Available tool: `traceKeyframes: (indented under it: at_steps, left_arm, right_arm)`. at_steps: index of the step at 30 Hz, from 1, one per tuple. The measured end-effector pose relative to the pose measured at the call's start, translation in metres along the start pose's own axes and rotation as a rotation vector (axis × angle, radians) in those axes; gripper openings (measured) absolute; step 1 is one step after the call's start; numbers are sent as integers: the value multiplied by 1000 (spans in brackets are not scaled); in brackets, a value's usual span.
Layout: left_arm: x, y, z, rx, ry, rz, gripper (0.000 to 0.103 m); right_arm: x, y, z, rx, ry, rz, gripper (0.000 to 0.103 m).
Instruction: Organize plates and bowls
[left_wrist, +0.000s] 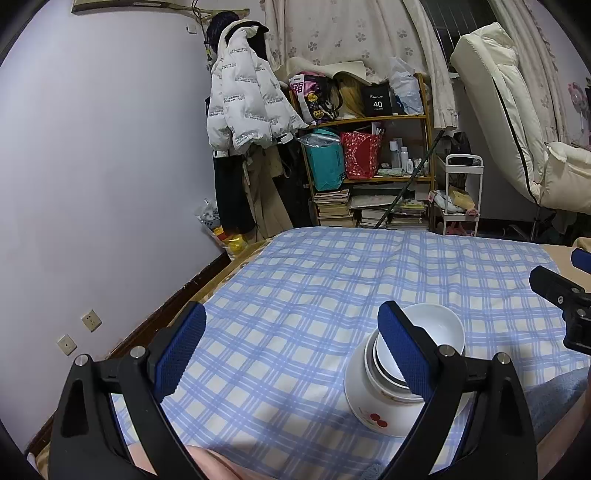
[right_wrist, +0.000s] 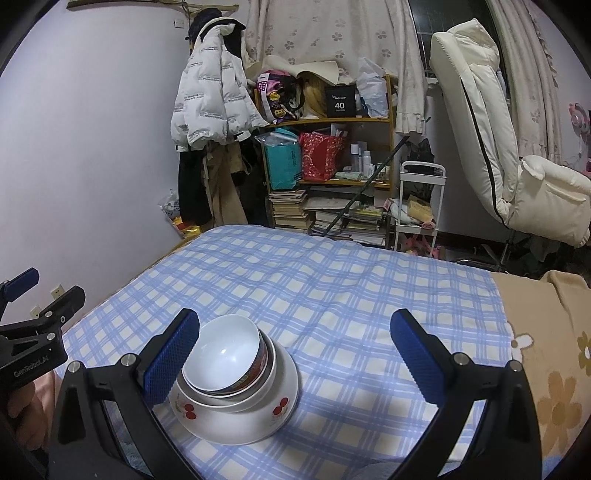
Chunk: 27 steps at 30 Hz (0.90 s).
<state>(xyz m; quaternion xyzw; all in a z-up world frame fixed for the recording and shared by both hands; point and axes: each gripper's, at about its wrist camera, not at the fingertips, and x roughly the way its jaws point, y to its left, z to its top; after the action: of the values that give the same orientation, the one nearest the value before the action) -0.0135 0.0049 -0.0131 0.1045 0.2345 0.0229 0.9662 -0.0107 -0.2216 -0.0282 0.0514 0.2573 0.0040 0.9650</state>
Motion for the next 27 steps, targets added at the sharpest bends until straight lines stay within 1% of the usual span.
traceKeyframes:
  at_steps: [13,27]
  left_arm:
    - [-2,2,0,10,-7,11,93]
    - [-1,0,0,24,2,1,93]
  right_arm:
    - [0,-2,0,1,1,-1,103]
    - [0,-3,1,0,2,2,103]
